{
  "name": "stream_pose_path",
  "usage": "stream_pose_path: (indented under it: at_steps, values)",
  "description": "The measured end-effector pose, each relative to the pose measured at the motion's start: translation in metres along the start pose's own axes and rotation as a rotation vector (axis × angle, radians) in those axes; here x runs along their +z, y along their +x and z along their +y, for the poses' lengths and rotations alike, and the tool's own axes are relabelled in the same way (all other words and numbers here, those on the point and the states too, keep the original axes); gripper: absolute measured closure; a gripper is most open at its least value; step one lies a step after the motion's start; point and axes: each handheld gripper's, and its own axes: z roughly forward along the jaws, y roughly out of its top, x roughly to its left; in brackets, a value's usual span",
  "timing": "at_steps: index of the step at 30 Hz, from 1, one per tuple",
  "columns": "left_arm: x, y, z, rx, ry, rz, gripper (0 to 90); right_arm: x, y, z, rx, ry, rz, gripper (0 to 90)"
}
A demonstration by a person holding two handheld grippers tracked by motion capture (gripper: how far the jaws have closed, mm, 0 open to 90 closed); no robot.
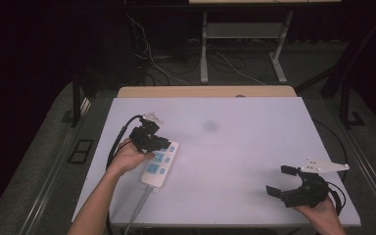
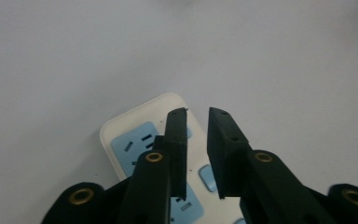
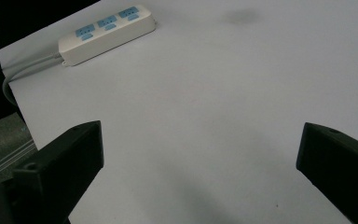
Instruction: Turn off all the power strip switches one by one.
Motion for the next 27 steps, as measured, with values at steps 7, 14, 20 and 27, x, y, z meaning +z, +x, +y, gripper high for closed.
stream_pose_path:
  at_steps: [7,14,20,27]
  values:
    - [-0.019,-0.004,-0.008,-0.043,-0.054,-0.011,39.0,0.0,0.001,0.0,-0.001,-0.002,0.004,0.5]
    - [-0.034,-0.012,-0.028,-0.071,-0.117,-0.021,0.0,0.001,0.001,0.001,0.002,-0.003,0.007,0.5]
    - [-0.043,-0.024,-0.051,-0.083,-0.19,0.007,0.0,0.001,0.003,0.001,-0.001,-0.006,0.008,0.5]
    - [-0.044,-0.035,-0.082,-0.104,-0.28,0.025,0.0,0.003,0.006,0.001,-0.006,0.001,0.013,0.5]
